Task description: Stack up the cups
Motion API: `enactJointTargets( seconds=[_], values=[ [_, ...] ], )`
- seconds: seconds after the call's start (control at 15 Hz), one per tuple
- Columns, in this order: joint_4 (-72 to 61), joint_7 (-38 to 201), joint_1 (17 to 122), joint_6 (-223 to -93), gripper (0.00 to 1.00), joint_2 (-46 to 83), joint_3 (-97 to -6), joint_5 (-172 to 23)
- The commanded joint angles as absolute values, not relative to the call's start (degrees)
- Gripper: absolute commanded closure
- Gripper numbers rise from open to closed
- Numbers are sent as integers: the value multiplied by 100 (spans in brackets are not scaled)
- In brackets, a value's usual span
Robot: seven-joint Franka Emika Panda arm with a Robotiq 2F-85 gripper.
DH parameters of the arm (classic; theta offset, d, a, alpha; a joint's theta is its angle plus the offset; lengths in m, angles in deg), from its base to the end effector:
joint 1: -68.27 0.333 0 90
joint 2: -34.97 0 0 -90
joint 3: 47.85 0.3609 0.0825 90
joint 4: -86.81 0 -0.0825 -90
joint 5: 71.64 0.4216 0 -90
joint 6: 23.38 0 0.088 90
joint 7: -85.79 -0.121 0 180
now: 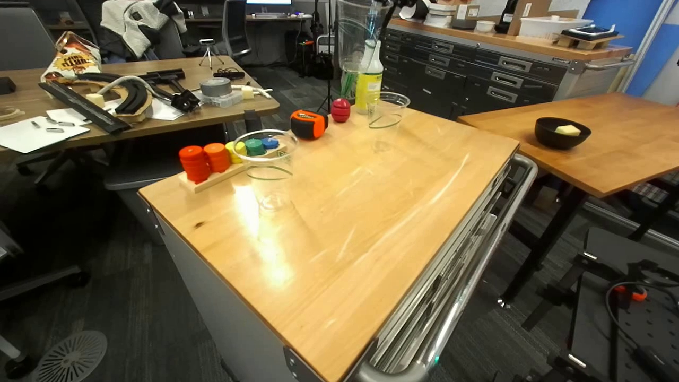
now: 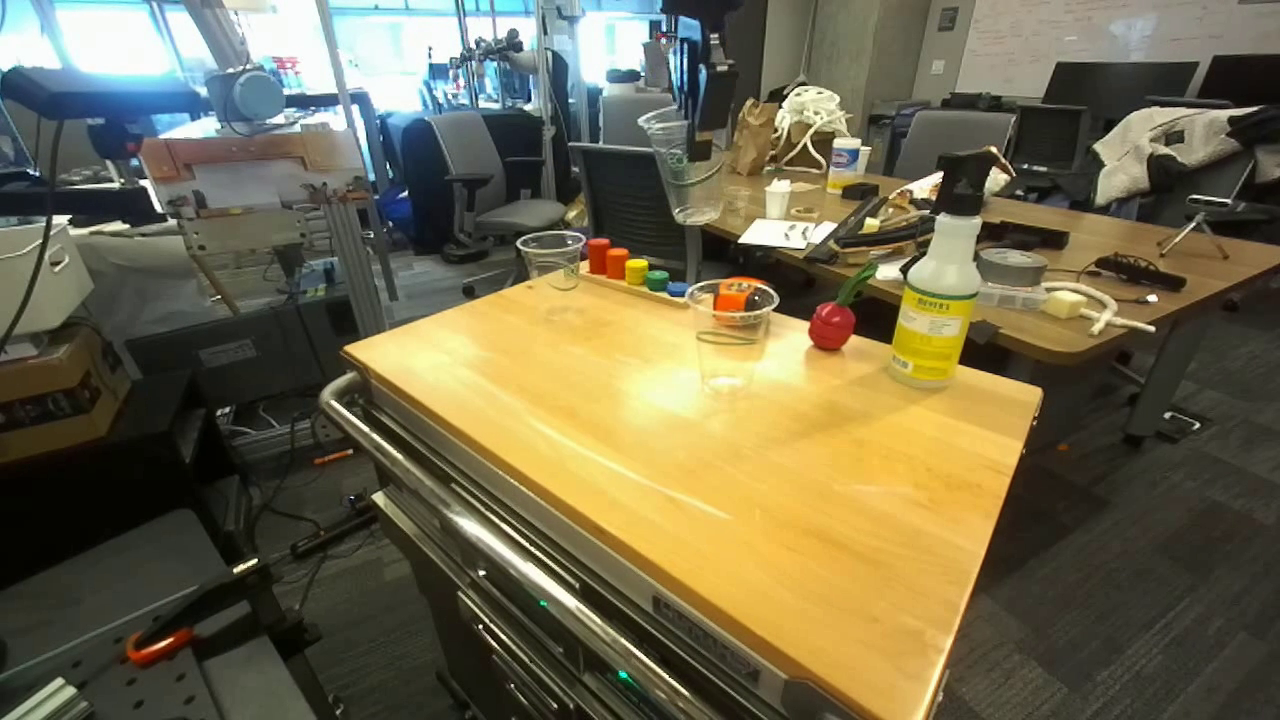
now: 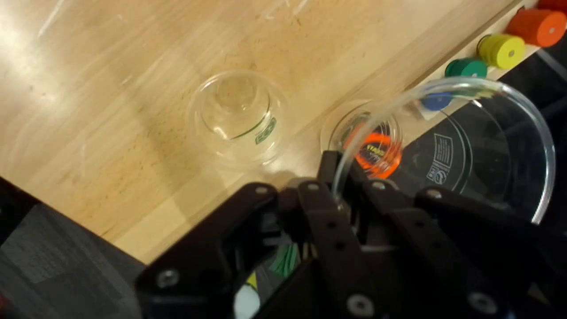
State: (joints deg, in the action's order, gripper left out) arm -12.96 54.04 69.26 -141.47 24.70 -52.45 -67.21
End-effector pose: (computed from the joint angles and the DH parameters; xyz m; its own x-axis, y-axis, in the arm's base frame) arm 0.6731 -0.0342 0.4994 0.7918 -0.6044 0.0882 -0.5934 -0.7954 -0.1231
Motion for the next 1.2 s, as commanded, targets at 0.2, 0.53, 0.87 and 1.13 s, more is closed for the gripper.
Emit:
enactJointTargets(
  seconds=[0.2, 0.53, 0.87, 1.13],
  values=[
    [-1225, 4689, 6785, -13724, 99, 2372, -5447, -7368],
    [-1256, 4769, 6682, -13509, 99, 2207, -5425, -7131],
    [-1371, 4845, 6582, -13508, 99, 2003, -5442, -6904],
    [-1491, 4944, 6510, -13760, 99, 1848, -5436, -6650]
  ],
)
